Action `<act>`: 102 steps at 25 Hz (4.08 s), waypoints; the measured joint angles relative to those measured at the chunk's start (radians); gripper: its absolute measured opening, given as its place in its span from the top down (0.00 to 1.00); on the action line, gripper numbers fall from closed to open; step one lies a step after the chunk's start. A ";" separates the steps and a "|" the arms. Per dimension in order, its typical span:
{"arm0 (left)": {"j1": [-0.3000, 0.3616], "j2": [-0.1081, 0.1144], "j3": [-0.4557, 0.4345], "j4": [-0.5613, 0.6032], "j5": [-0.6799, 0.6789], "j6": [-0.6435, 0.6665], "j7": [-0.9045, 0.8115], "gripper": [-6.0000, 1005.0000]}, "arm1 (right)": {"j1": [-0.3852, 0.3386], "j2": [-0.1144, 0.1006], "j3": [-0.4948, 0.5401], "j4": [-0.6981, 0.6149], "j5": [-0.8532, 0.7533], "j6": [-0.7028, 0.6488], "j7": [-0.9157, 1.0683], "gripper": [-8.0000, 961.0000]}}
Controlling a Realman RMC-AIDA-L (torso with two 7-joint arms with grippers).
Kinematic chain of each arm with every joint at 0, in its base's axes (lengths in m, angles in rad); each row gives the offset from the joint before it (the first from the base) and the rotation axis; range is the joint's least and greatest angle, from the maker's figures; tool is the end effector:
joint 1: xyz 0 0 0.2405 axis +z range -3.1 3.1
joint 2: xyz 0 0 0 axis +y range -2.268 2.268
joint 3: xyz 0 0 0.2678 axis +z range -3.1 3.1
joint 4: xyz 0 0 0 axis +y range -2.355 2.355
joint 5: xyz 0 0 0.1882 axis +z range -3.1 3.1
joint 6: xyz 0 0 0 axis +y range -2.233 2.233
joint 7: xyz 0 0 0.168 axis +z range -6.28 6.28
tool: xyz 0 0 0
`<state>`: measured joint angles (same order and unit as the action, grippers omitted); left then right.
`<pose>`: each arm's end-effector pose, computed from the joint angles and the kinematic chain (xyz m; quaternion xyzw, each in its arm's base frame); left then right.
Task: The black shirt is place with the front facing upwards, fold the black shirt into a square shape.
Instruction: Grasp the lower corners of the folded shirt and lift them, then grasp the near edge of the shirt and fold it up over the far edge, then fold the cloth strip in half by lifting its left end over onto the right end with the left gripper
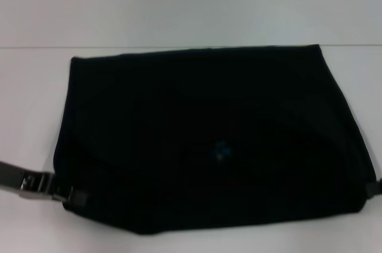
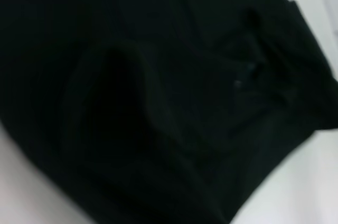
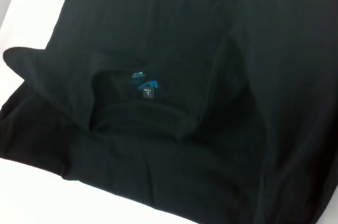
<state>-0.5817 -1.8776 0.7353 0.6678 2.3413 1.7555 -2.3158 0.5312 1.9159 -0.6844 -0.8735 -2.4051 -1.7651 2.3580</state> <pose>-0.2988 0.3074 0.0301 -0.8016 -0.5962 -0.0443 0.0044 0.3067 0.3097 0.0484 -0.8021 0.5917 0.0354 0.0728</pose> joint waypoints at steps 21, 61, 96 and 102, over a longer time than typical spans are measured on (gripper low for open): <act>-0.081 -0.078 -0.325 0.032 -0.053 -0.379 -0.011 0.99 | 0.059 0.039 0.242 0.115 0.370 0.458 -0.098 0.95; -0.158 -0.213 -0.164 0.016 -0.060 -1.025 -0.023 0.99 | 0.318 0.165 -0.157 0.343 0.374 1.479 -0.167 0.94; 0.139 -0.143 -0.178 -0.101 -0.478 -0.441 -0.080 0.41 | -0.077 0.074 0.032 0.225 0.706 0.462 -0.178 0.27; 0.192 -0.147 -0.182 -0.124 -0.477 -0.481 -0.167 0.10 | -0.091 0.071 0.079 0.297 0.728 0.404 -0.240 0.10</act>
<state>-0.3900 -2.0248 0.5537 0.5438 1.8640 1.2745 -2.4833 0.4404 1.9867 -0.6055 -0.5765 -1.6773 -1.3614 2.1183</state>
